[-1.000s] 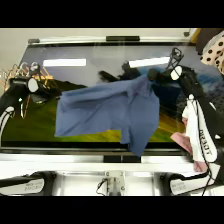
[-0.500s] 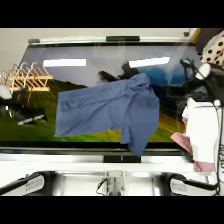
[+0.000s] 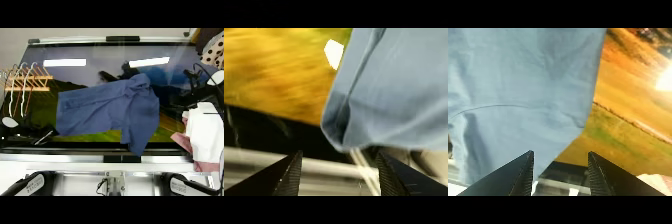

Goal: Fold the shirts.

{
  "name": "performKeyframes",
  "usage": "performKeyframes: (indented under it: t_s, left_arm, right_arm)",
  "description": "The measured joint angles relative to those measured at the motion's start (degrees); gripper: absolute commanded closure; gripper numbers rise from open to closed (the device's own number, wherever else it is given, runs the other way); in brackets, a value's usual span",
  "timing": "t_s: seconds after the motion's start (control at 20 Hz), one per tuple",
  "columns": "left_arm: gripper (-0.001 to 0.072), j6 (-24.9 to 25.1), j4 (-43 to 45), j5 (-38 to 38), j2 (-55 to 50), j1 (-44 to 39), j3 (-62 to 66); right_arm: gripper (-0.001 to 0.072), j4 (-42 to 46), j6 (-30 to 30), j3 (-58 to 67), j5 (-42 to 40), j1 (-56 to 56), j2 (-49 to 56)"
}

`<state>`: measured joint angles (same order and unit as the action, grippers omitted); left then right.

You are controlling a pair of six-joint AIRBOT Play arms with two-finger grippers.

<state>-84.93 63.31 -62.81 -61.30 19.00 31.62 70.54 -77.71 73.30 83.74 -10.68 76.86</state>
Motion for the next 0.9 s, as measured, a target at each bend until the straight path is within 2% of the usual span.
performKeyframes:
  t_s: [0.1,0.2,0.3,0.35,0.4,0.45,0.5,0.6,0.65,0.7,0.75,0.85,0.9]
  left_arm:
    - [0.0205,0.2,-1.6,2.7,0.2,0.1,-0.9]
    - [0.0322,0.2,-2.3,4.1,0.2,0.1,-1.7]
    - [0.0354,0.3,-3.0,5.4,0.2,-0.3,-2.6]
    - [0.0464,0.2,-3.4,6.1,0.3,-0.3,-3.1]
    - [0.0473,0.2,-3.5,6.7,0.3,-0.4,-3.5]
    - [0.053,0.2,-3.7,7.1,0.3,-0.4,-3.7]
    - [0.0552,0.1,-3.9,7.7,0.2,-0.5,-4.0]
    - [0.0671,-0.2,-4.4,8.7,0.2,-0.5,-4.3]
    - [0.0672,-0.2,-4.7,9.1,0.2,-0.5,-4.3]
    - [0.0672,-0.2,-4.9,9.4,0.2,-0.5,-4.4]
    - [0.0672,-0.2,-5.1,9.7,0.2,-0.5,-4.4]
    - [0.0672,-0.3,-5.3,10.0,0.3,-0.5,-4.5]
    - [0.0672,-0.3,-5.4,10.1,0.4,-0.5,-4.5]
  right_arm:
    - [0.0252,-0.6,0.2,-0.1,0.7,-0.1,-0.1]
    - [0.0252,-0.8,0.2,-0.2,0.8,-0.2,-0.1]
    - [0.0251,-1.0,0.3,-0.2,0.9,-0.2,-0.1]
    - [0.0251,-1.0,0.3,-0.2,0.9,-0.2,-0.1]
    - [0.0243,-0.9,0.3,-0.2,1.2,-0.2,-0.1]
    - [0.0243,-0.4,0.3,-0.3,1.5,-0.2,-0.1]
    - [0.0242,0.5,0.0,-0.6,1.5,-0.2,-0.2]
    - [0.0243,2.9,-0.8,-1.9,1.6,-0.2,-0.2]
    - [0.0243,3.7,-1.1,-2.9,1.8,-0.2,-0.2]
    - [0.0192,4.3,-1.2,-4.0,1.7,-0.2,-0.2]
    - [0.0041,4.8,-1.5,-5.3,1.3,-0.2,-0.2]
    - [0.0056,5.3,-1.6,-8.1,0.2,-0.3,-0.1]
    - [0.0188,5.3,-1.7,-9.6,-0.8,-0.3,0.1]
